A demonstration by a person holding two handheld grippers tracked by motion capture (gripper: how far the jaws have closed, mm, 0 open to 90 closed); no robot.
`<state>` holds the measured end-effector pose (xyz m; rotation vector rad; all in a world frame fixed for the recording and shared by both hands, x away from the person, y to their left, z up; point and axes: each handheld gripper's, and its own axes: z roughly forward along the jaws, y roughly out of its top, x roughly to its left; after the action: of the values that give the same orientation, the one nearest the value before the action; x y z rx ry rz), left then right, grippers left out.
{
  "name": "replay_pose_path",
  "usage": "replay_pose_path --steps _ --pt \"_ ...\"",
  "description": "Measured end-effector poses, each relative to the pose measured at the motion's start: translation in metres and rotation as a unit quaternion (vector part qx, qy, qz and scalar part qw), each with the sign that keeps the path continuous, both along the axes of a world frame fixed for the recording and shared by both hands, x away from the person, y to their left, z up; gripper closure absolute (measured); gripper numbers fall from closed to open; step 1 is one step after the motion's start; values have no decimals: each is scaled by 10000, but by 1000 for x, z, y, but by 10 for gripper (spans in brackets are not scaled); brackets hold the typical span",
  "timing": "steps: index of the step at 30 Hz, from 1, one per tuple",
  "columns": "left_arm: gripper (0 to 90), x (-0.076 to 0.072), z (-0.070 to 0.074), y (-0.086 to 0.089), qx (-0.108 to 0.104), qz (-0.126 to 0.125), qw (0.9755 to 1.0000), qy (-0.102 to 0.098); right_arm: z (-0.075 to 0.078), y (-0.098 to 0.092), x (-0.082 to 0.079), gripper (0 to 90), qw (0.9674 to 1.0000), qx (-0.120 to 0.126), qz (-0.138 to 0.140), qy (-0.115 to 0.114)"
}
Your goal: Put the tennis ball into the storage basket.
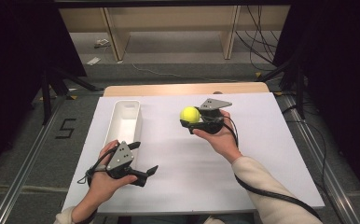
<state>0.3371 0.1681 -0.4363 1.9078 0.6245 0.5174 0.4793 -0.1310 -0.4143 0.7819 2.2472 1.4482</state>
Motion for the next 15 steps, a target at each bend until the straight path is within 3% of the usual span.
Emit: replay_pose_path --steps 15 --pt "1 -1 0 0 -17 6 10000 6 3 10 -2 261 9999 41 93 -31"
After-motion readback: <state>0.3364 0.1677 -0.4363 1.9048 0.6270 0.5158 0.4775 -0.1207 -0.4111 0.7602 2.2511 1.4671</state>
